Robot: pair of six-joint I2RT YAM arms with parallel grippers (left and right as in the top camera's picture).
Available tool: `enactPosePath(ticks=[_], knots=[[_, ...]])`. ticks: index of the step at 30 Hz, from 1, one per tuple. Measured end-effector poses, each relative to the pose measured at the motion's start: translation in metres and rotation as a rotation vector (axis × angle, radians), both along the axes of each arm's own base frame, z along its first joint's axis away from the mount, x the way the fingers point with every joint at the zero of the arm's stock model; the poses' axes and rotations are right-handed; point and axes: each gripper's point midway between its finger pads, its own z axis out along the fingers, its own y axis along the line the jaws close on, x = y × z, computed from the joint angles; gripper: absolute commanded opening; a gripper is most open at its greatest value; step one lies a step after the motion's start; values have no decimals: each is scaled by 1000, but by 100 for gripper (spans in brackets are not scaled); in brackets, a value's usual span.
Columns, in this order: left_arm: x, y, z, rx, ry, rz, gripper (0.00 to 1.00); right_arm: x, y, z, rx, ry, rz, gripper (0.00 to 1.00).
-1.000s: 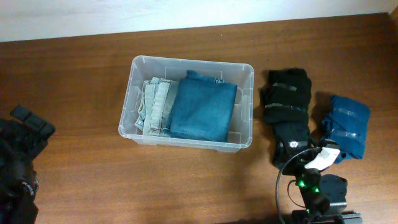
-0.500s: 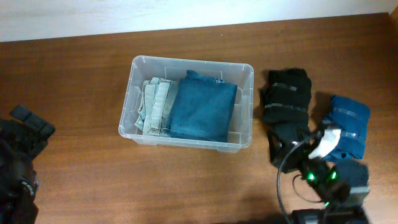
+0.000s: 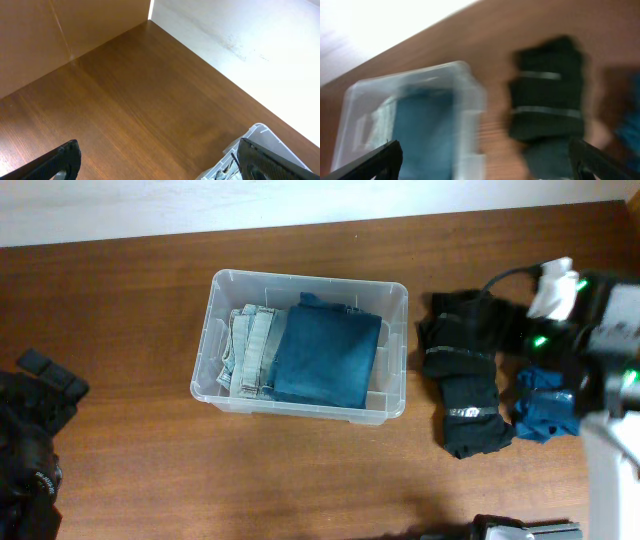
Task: Pack container
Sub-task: 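Grasp the teal taped bundle with the right gripper and lift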
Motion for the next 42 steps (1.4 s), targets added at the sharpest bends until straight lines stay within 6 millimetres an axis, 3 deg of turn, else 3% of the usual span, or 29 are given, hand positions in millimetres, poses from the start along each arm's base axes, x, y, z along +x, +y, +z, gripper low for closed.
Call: enactPosePath(ticks=[4, 8, 11, 15, 21, 28, 31, 33, 37, 42], knots=[[0, 0, 0, 0, 0, 0, 99, -3, -84, -45, 67, 165, -228, 98], [0, 0, 0, 0, 0, 0, 99, -23, -148, -94, 165, 310, -401, 98], [0, 0, 0, 0, 0, 0, 99, -38, -183, -127, 222, 388, -477, 98], [0, 0, 0, 0, 0, 0, 99, -50, -214, -172, 283, 467, -528, 98], [0, 0, 0, 0, 0, 0, 99, -60, -231, -218, 338, 534, -513, 98], [0, 0, 0, 0, 0, 0, 99, -57, -232, -243, 345, 544, -449, 100], [0, 0, 0, 0, 0, 0, 99, -48, -225, -250, 348, 513, -391, 87], [0, 0, 0, 0, 0, 0, 100, -45, -218, -255, 358, 492, -356, 61], [0, 0, 0, 0, 0, 0, 99, -43, -207, -255, 400, 474, -325, 36], [0, 0, 0, 0, 0, 0, 100, -45, -199, -245, 446, 458, -317, 32]])
